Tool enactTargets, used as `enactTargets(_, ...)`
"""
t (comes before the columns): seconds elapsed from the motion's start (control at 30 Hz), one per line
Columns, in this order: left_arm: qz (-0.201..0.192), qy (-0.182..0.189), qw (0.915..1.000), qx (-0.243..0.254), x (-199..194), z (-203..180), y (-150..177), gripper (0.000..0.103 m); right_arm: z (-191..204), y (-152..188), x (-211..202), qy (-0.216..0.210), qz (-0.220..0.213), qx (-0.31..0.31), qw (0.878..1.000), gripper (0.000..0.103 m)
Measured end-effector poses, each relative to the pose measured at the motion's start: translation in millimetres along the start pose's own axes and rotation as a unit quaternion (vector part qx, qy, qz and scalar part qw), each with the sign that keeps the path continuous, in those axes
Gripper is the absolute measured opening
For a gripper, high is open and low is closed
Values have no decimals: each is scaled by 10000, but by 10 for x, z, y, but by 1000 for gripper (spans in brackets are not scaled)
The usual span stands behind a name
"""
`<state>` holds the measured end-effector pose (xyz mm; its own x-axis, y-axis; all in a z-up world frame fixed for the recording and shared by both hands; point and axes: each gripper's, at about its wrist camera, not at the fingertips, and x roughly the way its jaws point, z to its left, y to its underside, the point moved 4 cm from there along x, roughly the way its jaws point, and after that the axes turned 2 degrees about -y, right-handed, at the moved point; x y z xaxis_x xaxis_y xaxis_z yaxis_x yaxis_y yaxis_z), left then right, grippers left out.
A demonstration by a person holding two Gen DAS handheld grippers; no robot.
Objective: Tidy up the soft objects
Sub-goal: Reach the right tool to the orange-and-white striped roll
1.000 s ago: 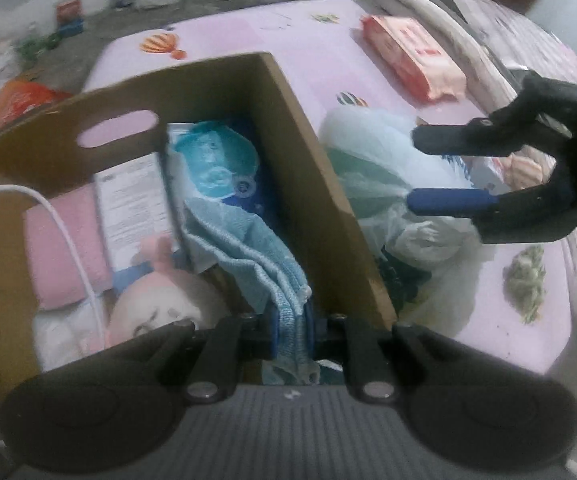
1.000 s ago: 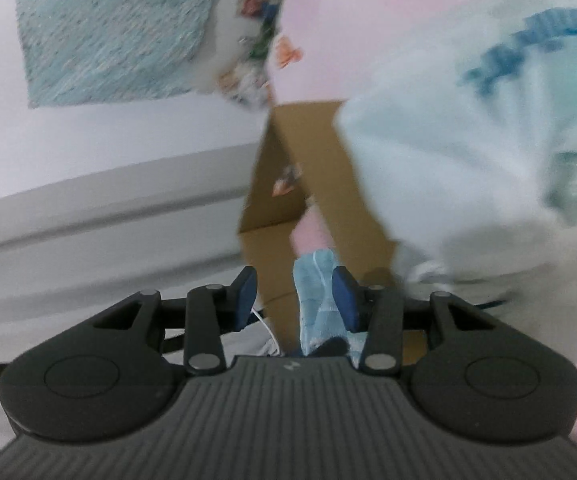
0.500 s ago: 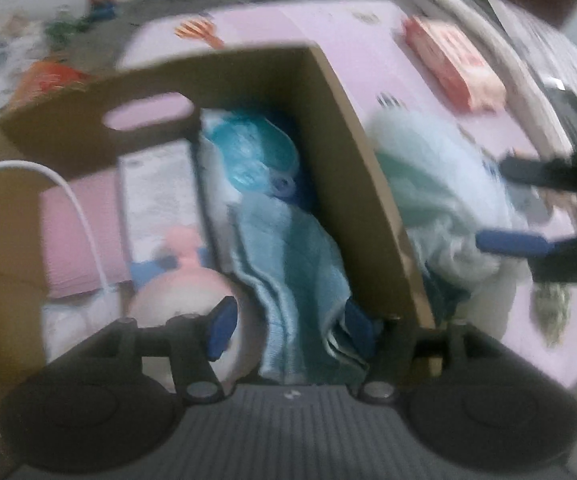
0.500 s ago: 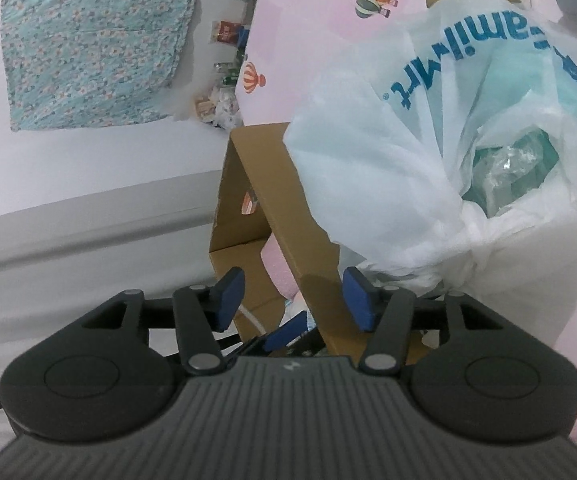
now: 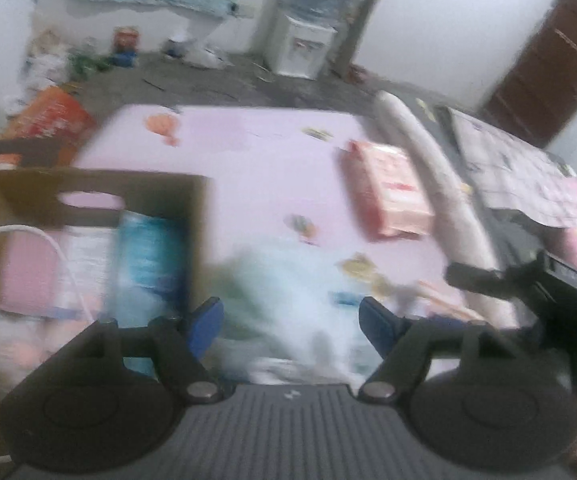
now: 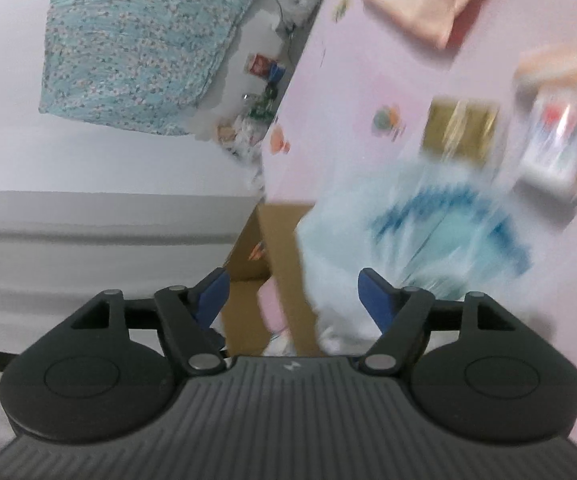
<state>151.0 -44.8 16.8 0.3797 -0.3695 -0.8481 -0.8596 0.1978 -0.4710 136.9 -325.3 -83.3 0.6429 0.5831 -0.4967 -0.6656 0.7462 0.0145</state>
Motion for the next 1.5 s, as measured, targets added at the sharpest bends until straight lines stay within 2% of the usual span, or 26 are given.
enactTargets(0.13,198,355,9991,123,298,-579,106,76,-138,-369,-473,444,-172,-396,9981,72)
enactTargets(0.27,497,513,9972,199,673,-1044,262,72,-345,-751,-820,943,-273,-787,9920,72)
enactTargets(0.37,829,468,9953,191,964,-1303,400,65,-513,-1018,-898,1261,-239,-1028,9864,71)
enactTargets(0.43,968,425,9942,173,1149,-1416,486,62,-638,-1137,-842,1431,-142,-1121,9832,65)
enactTargets(0.5,1100,361,9932,153,1326,-1525,588,59,-808,-1262,-758,1586,75,-1141,9807,53)
enactTargets(0.63,1258,387,9912,127,1538,-1648,725,56,-1076,-1289,-554,1893,531,-1160,9736,39)
enactTargets(0.7,1385,396,9893,209,1617,-1702,792,56,-1175,-1257,-547,1913,676,-1133,9726,25)
enactTargets(0.8,1570,510,9860,229,1669,-1741,883,56,-1277,-1199,-636,1860,767,-1027,9742,20)
enactTargets(1.0,1760,667,9816,329,1792,-1876,961,58,-1461,-896,-780,2071,999,-655,9710,19)
enactTargets(1.1,1747,594,9816,492,1886,-1958,960,58,-1547,-814,-866,1918,977,-338,9760,21)
enactTargets(1.23,1727,456,9811,741,2001,-2040,956,58,-1499,-851,-966,1781,795,-352,9802,23)
enactTargets(1.43,1830,491,9785,810,2127,-2134,954,59,-1486,-920,-828,1806,929,-305,9787,32)
enactTargets(1.5,1877,465,9774,849,2167,-2164,963,59,-1500,-903,-767,1885,1014,-298,9764,40)
